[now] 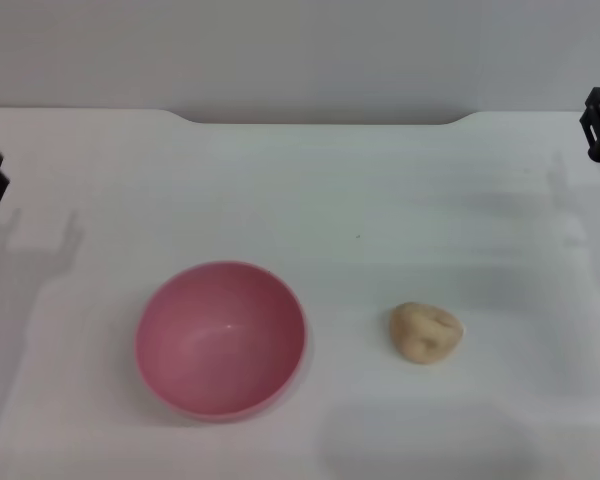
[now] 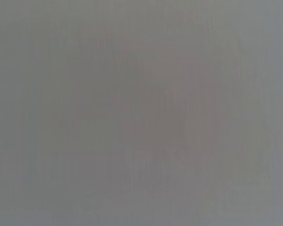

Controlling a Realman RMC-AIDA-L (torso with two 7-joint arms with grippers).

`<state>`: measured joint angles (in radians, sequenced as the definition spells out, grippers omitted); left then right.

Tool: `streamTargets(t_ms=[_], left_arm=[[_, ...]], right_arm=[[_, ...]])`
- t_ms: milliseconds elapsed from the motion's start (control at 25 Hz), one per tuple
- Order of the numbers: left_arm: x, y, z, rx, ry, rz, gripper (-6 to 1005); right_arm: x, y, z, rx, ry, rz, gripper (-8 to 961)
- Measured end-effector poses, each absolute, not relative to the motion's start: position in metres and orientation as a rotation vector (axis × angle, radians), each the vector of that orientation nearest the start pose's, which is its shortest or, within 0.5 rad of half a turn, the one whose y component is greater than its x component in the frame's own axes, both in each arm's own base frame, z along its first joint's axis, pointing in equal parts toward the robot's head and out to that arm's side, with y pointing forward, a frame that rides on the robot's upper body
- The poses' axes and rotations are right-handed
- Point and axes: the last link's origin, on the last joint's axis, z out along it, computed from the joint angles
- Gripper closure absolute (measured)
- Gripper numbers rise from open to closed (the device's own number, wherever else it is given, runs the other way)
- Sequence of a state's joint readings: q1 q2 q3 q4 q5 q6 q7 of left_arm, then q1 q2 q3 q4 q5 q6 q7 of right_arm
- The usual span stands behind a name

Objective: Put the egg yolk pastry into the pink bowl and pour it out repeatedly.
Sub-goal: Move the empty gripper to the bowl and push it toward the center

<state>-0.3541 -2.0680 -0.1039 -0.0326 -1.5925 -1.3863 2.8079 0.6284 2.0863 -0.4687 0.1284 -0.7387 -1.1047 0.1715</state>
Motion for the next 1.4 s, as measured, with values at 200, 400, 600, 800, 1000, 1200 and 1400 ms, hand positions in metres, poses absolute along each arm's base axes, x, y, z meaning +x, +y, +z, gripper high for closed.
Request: streamTargets(t_ms=[200,400,600,800,1000,1200,1400], left_arm=[[-0.352,0.326,0.035,-1.548,-0.674,-0.908,272],[-0.335,0.381,0.057,-1.668,-0.855,-0.911,272],[-0.292,0.426,0.086,-1.881,-0.956,-0.810,272],[-0.239,0.432,0.103,-2.134,-1.030,-0.564,273],[-0.210,0.407,0.119,-2.245,-1.122,-0.235,278],[-0.186,0.368,0.129,-2.252,-1.172,0.028,287],[-0.173,0.334,0.115,-2.298,-1.261,0.143,295]], right_arm=[[0.326,0.363,-0.014,-1.493,0.690,0.663,432],[0.329,0.364,-0.009,-1.487,0.679,0.651,435],[0.330,0.365,-0.006,-1.486,0.664,0.647,437],[0.330,0.365,-0.006,-1.497,0.654,0.642,440],[0.329,0.365,-0.006,-1.496,0.651,0.644,442],[0.327,0.367,-0.005,-1.497,0.645,0.648,445],[0.325,0.371,-0.001,-1.495,0.624,0.652,448]])
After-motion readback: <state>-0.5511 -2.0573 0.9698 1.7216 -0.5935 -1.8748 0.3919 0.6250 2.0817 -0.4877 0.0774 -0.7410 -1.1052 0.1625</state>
